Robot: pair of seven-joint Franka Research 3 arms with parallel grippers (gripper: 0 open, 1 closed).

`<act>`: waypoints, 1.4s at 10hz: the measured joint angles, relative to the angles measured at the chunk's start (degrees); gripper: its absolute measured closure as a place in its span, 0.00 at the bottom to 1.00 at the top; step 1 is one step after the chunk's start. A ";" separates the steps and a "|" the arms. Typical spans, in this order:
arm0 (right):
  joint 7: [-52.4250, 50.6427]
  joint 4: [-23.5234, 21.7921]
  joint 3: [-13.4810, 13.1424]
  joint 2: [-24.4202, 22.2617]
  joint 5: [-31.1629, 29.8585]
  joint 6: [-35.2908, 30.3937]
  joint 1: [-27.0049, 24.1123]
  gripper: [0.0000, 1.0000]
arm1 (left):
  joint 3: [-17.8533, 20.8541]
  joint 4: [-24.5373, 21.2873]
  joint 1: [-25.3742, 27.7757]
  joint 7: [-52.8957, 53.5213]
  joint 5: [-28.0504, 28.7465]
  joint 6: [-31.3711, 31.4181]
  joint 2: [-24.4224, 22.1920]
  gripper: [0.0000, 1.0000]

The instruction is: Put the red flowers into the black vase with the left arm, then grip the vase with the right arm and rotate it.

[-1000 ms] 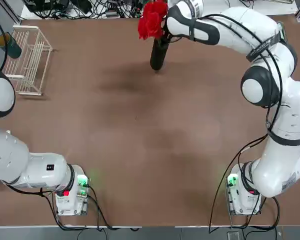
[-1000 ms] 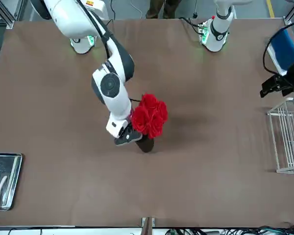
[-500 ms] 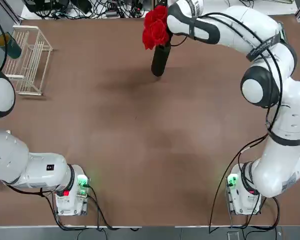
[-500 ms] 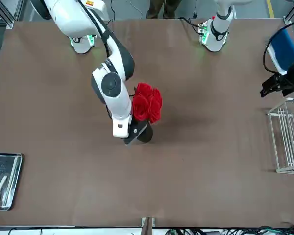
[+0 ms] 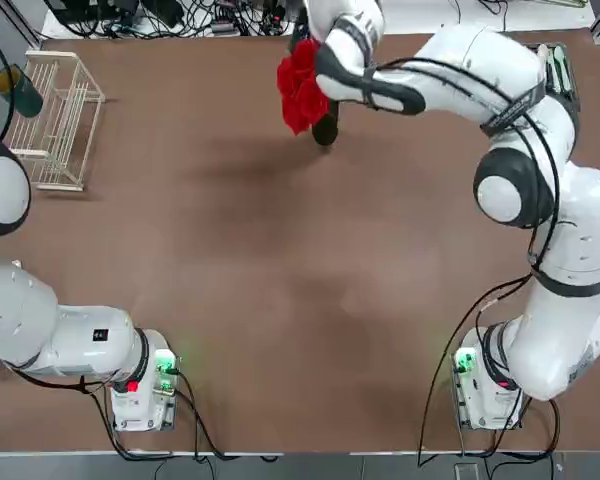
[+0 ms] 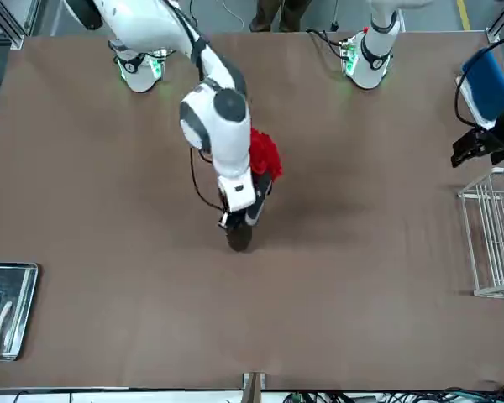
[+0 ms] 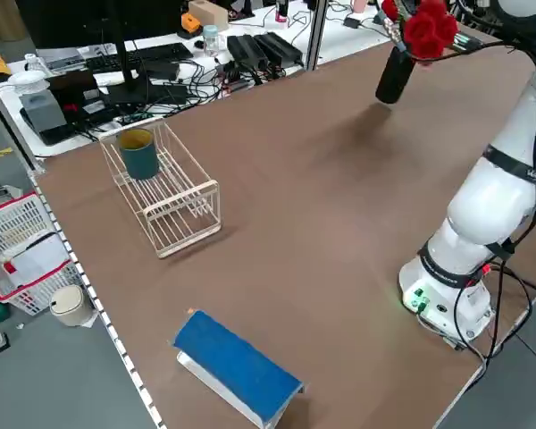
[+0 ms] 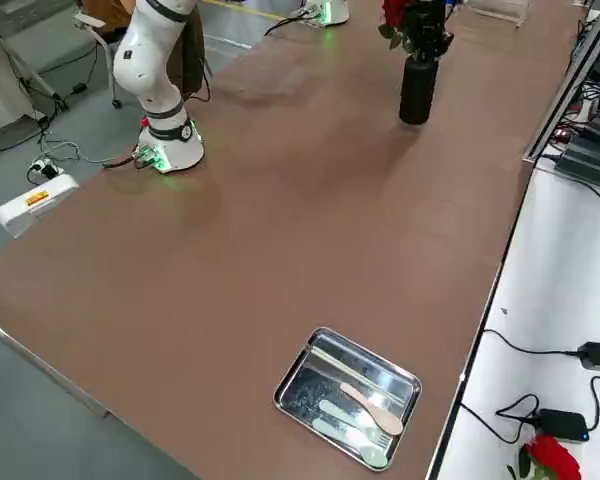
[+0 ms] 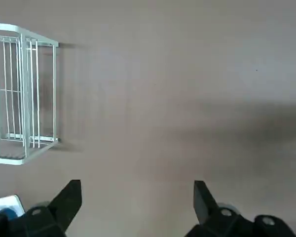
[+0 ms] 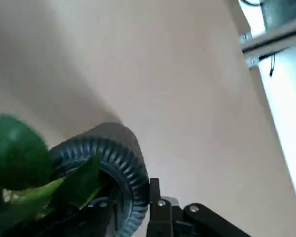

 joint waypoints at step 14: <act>-2.32 -0.50 -0.50 3.61 -0.68 8.06 -2.99 0.45 | -0.40 0.15 -0.68 0.04 0.00 0.83 0.12 0.00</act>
